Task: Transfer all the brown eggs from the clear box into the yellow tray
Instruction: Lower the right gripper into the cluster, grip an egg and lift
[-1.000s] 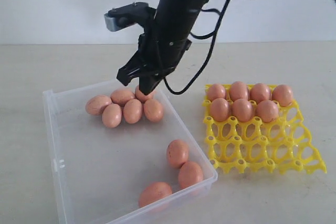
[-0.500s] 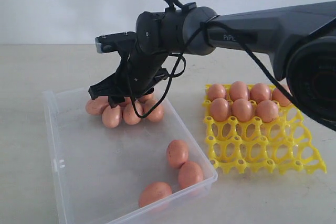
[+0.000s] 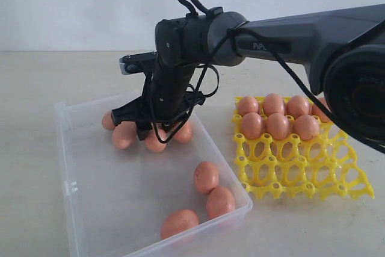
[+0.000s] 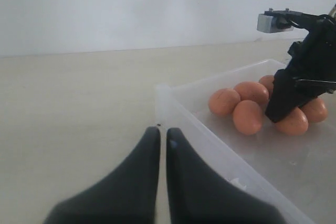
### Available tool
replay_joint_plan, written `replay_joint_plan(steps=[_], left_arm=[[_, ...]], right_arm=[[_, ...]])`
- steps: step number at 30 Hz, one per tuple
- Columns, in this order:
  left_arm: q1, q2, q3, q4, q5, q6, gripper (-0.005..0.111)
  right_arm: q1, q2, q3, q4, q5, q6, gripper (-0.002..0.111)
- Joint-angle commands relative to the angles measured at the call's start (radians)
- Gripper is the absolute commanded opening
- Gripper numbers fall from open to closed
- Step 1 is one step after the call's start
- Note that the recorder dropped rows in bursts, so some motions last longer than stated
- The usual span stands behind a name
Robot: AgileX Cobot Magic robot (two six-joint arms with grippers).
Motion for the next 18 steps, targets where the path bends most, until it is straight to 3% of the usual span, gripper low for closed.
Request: replay_joint_plan(steps=[1,11,16,18], left_arm=[[-0.005,-0.002,0.004,0.002,-0.007,0.001,0.004],[-0.005,-0.002,0.004,0.002,-0.007,0.001,0.004],[-0.005,-0.002,0.004,0.002,-0.007,0.001,0.004],[-0.005,-0.002,0.004,0.002,-0.007,0.001,0.004]], right_arm=[[-0.001,0.000,-0.005,-0.018,0.033,-0.033,0.046],[-0.001,0.000,-0.005,-0.018,0.059,-0.033,0.042],[-0.001,0.000,-0.005,-0.018,0.161,-0.092,0.007],[-0.001,0.000,-0.005,-0.018,0.161,-0.111,0.000]])
